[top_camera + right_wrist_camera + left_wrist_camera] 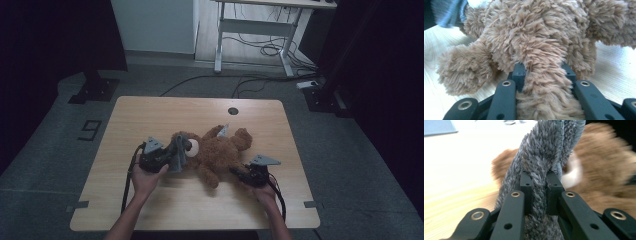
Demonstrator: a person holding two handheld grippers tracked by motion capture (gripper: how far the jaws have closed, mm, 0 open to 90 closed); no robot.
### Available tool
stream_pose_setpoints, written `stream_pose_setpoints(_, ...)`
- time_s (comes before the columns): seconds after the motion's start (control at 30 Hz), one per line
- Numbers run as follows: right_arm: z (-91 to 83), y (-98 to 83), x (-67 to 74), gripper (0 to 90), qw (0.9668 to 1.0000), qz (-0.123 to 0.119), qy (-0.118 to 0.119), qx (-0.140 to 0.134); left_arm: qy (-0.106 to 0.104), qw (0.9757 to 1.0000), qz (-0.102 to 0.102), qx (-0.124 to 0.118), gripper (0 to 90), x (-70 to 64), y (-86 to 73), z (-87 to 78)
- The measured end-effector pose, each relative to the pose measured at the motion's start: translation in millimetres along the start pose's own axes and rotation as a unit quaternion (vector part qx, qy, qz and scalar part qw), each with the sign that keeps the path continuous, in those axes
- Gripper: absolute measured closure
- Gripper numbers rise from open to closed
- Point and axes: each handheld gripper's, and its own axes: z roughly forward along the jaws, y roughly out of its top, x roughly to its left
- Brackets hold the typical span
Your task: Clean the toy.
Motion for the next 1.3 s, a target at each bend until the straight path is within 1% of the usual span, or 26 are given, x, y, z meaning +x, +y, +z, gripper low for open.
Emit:
stream_pose_setpoints(0.03, 0.3, 0.0, -0.1, 66.3, 1.0000, -0.001, 0.000, -0.001, -0.006, 0.9999, -0.010, 0.004, 79.4, 4.9, -3.1, 2.5)
stream_pose_setpoints(0.07, 0.5, 0.0, -0.1, 66.3, 1.0000, -0.001, 0.001, -0.001, -0.002, 0.9999, -0.013, 0.006, 79.4, 8.0, -5.7, 4.0)
stream_pose_setpoints(0.13, 0.8, -0.1, -0.3, 66.3, 1.0000, -0.001, 0.001, -0.001, 0.010, 0.9997, -0.017, 0.014, 79.4, 14.3, -9.5, 6.3)
stream_pose_setpoints(0.17, 1.0, -0.2, -0.6, 66.3, 1.0000, 0.001, 0.002, -0.002, 0.020, 0.9993, -0.020, 0.024, 79.5, 18.2, -11.5, 7.6)
stream_pose_setpoints(0.2, 1.0, -0.3, -0.9, 66.3, 1.0000, 0.002, 0.003, -0.002, 0.022, 0.9988, -0.030, 0.031, 79.5, 23.1, -14.7, 9.2)
stream_pose_setpoints(0.23, 1.0, -0.4, -1.0, 66.3, 1.0000, 0.002, 0.003, -0.002, 0.018, 0.9983, -0.040, 0.038, 79.5, 27.7, -18.6, 10.9)
stream_pose_setpoints(0.3, 0.9, -1.0, -1.2, 66.3, 1.0000, 0.002, 0.004, 0.000, 0.019, 0.9973, -0.044, 0.055, 79.6, 31.5, -26.7, 15.3)
stream_pose_setpoints(0.33, 1.2, -1.4, -1.3, 66.3, 1.0000, 0.003, 0.006, 0.001, 0.015, 0.9970, -0.047, 0.060, 79.6, 31.3, -30.3, 17.8)
stream_pose_setpoints(0.4, 2.6, -1.9, -1.8, 66.4, 1.0000, 0.006, 0.007, 0.000, 0.009, 0.9970, -0.048, 0.060, 79.6, 28.9, -34.1, 21.7)
stream_pose_setpoints(0.53, 6.8, -0.7, -2.1, 66.6, 1.0000, 0.006, 0.004, -0.003, 0.011, 0.9969, -0.048, 0.062, 79.6, 27.3, -29.4, 27.3)
stream_pose_setpoints(0.67, 12.9, 2.9, -4.9, 66.7, 1.0000, 0.008, 0.002, -0.002, 0.011, 0.9962, -0.055, 0.066, 79.6, 32.4, -22.6, 34.8)
stream_pose_setpoints(0.77, 17.2, 4.2, -11.2, 66.5, 0.9999, 0.010, 0.000, -0.008, 0.011, 0.9961, -0.057, 0.067, 79.5, 35.6, -18.8, 38.2)
stream_pose_setpoints(0.83, 18.4, 4.0, -16.3, 66.1, 0.9998, 0.016, -0.003, -0.013, 0.011, 0.9962, -0.056, 0.066, 79.4, 35.3, -17.5, 39.0)
stream_pose_setpoints(0.9, 18.5, 4.4, -17.9, 65.5, 0.9997, 0.015, -0.008, -0.015, 0.011, 0.9963, -0.055, 0.065, 79.2, 34.2, -17.2, 39.4)
stream_pose_setpoints(1.0, 16.8, 5.1, -17.6, 62.6, 0.9997, 0.012, -0.016, -0.013, 0.009, 0.9964, -0.055, 0.063, 78.9, 34.6, -16.4, 35.9)
stream_pose_setpoints(1.1, 13.6, 5.8, -16.0, 54.7, 0.9994, 0.014, -0.027, -0.016, 0.010, 0.9970, -0.048, 0.059, 78.9, 34.9, -13.7, 25.6)
stream_pose_setpoints(1.17, 10.0, 6.7, -15.9, 48.1, 0.9990, 0.025, -0.025, -0.028, 0.014, 0.9977, -0.044, 0.051, 78.8, 34.1, -12.4, 15.1)
stream_pose_setpoints(1.2, 7.4, 7.4, -16.2, 45.3, 0.9988, 0.031, -0.023, -0.031, 0.020, 0.9979, -0.040, 0.047, 78.6, 33.8, -12.9, 8.7)
stream_pose_setpoints(1.3, -2.7, 9.1, -16.8, 39.9, 0.9977, 0.044, -0.023, -0.047, 0.031, 0.9979, -0.029, 0.048, 78.5, 33.0, -19.6, -8.7)
